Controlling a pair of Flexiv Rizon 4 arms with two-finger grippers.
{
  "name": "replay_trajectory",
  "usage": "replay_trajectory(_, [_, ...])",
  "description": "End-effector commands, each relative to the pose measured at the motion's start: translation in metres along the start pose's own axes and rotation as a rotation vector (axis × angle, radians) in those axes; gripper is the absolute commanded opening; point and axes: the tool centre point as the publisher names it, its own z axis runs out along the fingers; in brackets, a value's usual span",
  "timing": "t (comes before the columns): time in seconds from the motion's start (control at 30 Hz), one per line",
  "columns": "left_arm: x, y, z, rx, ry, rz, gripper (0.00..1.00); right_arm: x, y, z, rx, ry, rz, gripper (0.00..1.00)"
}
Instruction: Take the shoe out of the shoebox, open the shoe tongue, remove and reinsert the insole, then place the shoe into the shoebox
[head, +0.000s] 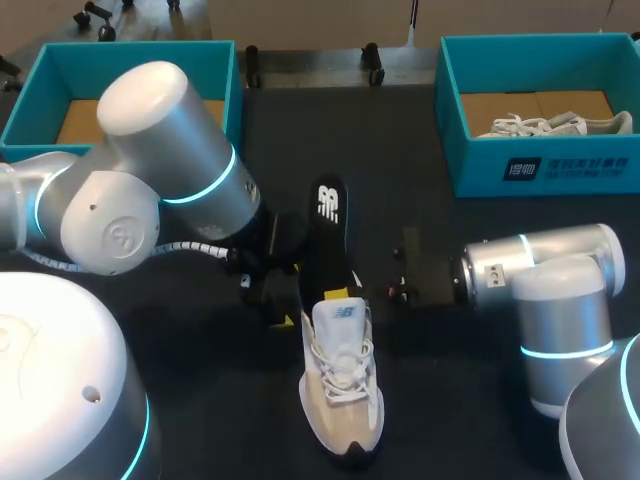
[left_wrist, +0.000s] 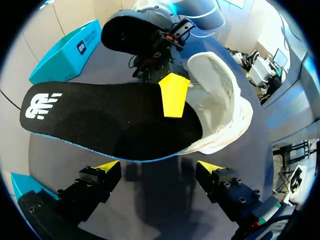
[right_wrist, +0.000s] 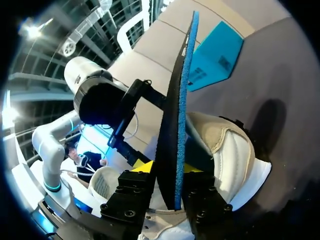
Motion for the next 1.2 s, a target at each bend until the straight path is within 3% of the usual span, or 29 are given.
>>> replay_trajectory(0.03, [0.001, 0.001, 0.001, 0.001, -0.003, 0.001, 1.0, 0.005, 0.001, 0.004, 0.006, -0.018, -0.021, 0.29])
replay_trajectory(1.0, [0.001, 0.001, 0.001, 0.001, -0.003, 0.001, 1.0, 0.007, 0.036, 0.005, 0.059, -0.019, -0.133, 0.29])
replay_trajectory(1.1, [0.001, 0.001, 0.001, 0.001, -0.003, 0.001, 1.0, 0.006, 0.038, 0.004, 0.057, -0.016, -0.138, 0.2])
replay_trajectory(1.13, [0.001, 0.001, 0.001, 0.001, -0.003, 0.001, 1.0, 0.005, 0.039, 0.004, 0.046, -0.016, -0.136, 0.0])
replay_trajectory(1.2, [0.001, 0.001, 0.001, 0.001, -0.003, 0.001, 1.0, 0.003, 0.039, 0.003, 0.034, -0.017, -0.126, 0.0])
